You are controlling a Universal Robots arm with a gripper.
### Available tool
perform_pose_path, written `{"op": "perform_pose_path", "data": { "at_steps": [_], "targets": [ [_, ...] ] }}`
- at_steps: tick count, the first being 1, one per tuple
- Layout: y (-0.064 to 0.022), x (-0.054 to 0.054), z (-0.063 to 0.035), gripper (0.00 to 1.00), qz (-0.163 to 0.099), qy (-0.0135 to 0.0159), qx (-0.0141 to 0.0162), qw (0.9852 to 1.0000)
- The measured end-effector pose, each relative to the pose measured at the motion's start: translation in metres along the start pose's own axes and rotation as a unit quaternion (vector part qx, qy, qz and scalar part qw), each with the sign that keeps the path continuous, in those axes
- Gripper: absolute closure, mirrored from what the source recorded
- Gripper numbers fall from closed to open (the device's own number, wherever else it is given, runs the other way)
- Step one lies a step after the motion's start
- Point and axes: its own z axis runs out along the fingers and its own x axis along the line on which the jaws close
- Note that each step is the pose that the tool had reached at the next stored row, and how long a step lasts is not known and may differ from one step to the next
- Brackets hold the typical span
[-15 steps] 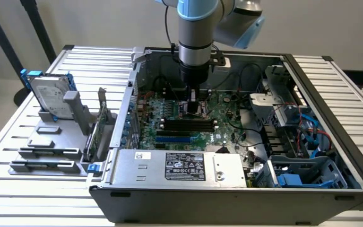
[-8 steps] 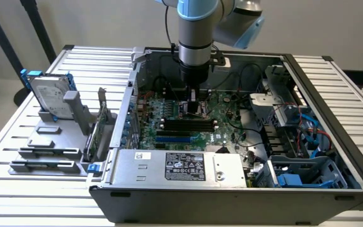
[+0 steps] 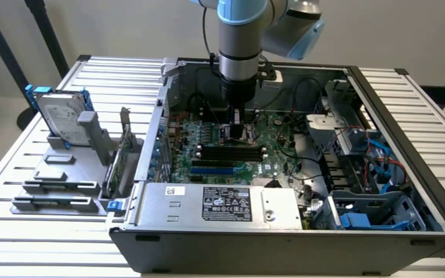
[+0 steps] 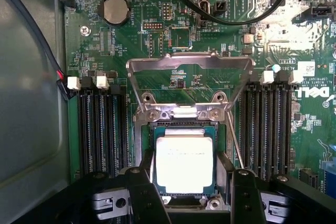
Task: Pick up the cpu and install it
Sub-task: 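Place the cpu into insertion slot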
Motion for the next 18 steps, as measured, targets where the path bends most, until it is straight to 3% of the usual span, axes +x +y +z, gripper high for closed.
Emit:
{"op": "perform_pose_path", "data": {
  "at_steps": [15, 17, 18],
  "targets": [
    [0.0001, 0.0011, 0.0012, 0.45, -0.005, -0.0001, -0.0003, 1.0],
    [0.0001, 0.0013, 0.0015, 0.44, -0.005, 0.0002, -0.0004, 1.0],
    [0.0, 0.0011, 0.0013, 0.37, -0.005, -0.0002, -0.0003, 1.0]
  ]
}}
